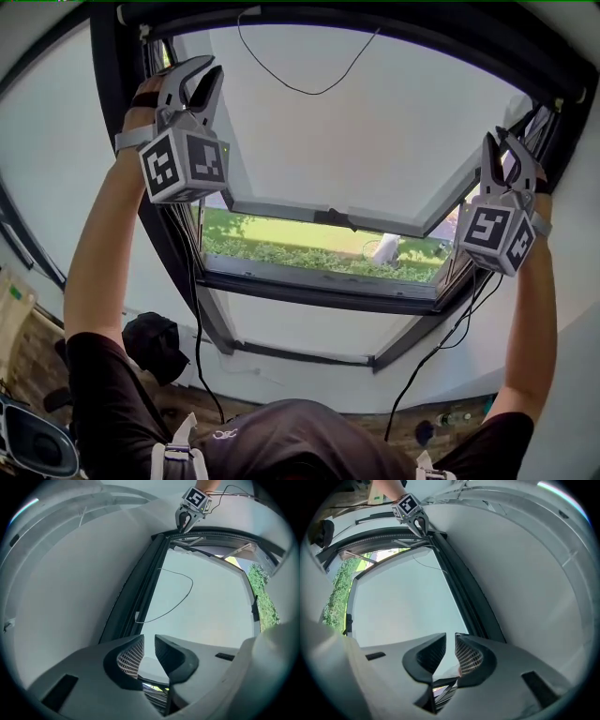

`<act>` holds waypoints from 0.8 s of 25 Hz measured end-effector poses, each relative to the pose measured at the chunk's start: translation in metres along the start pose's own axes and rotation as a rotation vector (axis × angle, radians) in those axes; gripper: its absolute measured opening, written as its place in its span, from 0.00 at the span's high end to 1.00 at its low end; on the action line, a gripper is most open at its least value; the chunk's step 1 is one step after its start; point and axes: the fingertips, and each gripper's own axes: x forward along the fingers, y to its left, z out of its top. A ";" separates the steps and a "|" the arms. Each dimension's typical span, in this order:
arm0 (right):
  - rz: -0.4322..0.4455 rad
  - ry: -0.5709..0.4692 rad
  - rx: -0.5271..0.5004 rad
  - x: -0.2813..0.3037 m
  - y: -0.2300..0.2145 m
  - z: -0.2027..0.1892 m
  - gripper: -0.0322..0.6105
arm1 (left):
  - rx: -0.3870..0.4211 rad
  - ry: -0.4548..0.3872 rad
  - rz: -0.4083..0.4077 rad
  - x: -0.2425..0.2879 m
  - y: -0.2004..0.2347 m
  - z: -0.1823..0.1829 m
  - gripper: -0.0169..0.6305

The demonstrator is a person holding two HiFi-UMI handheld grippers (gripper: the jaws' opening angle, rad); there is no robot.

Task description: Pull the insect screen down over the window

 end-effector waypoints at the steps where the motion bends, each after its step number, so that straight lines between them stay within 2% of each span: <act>1: -0.006 -0.001 0.001 0.003 -0.006 0.001 0.85 | 0.022 0.009 -0.010 0.006 0.004 0.000 0.84; 8: -0.045 0.039 0.001 0.032 -0.052 -0.004 0.85 | 0.120 0.087 -0.049 0.045 0.027 -0.019 0.84; 12: -0.013 0.064 -0.023 0.047 -0.065 -0.015 0.85 | 0.193 0.126 -0.065 0.056 0.041 -0.033 0.83; 17: 0.039 0.108 -0.072 0.063 -0.075 -0.026 0.84 | 0.186 0.157 -0.125 0.065 0.050 -0.041 0.82; 20: 0.050 0.114 -0.114 0.069 -0.077 -0.024 0.84 | 0.211 0.166 -0.147 0.069 0.047 -0.041 0.82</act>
